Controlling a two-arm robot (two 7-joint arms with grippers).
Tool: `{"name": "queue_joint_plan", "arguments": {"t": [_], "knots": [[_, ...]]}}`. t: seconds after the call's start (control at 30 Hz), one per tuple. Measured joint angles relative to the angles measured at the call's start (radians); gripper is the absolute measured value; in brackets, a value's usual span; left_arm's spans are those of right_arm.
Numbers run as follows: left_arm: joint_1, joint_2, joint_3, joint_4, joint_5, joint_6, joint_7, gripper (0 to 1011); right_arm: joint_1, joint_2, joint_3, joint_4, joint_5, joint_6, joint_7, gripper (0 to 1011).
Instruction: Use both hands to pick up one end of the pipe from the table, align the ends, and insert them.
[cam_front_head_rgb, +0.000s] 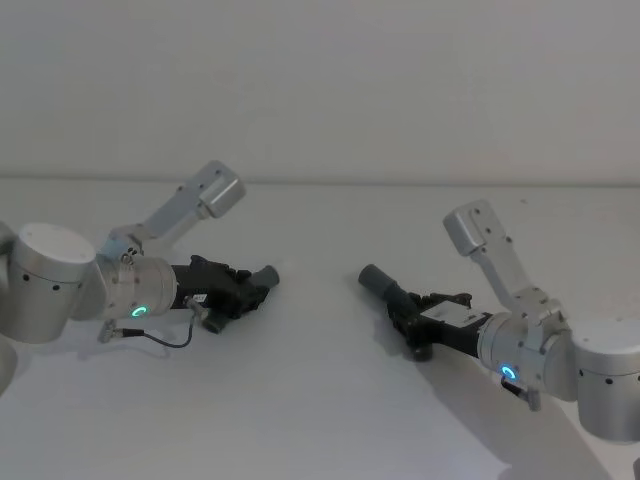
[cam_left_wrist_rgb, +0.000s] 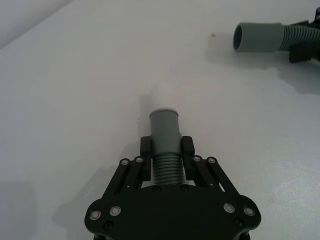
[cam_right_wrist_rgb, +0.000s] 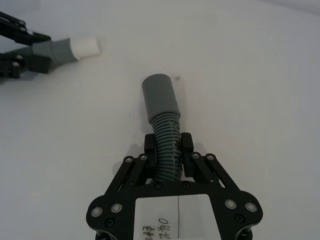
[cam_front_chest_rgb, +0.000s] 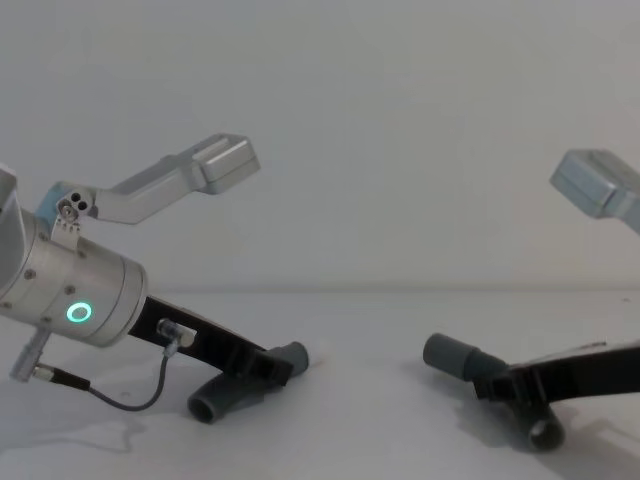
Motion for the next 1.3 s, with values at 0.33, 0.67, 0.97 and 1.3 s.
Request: {"name": "queue_joint_plan", "arguments": {"t": [0.33,0.67,0.97,1.3], "knots": [[-0.015,0.017,0.021,-0.025,0.037,-0.063,-0.021,351,-0.011,0.027,-0.002,-0.047,-0.024,-0.071,0.019,290],[-0.035,0.044,0.038,-0.062,0.074,-0.131,-0.062,348,-0.025,0.081,0.002,-0.11,-0.051,-0.165,0.058,290],[-0.07,0.09,0.062,-0.08,0.099,-0.199,-0.144,351,-0.022,0.16,-0.004,-0.146,-0.066,-0.241,0.139,290],[-0.102,0.135,0.074,-0.09,0.106,-0.257,-0.216,348,0.01,0.27,-0.039,-0.158,-0.085,-0.314,0.275,290]]}}
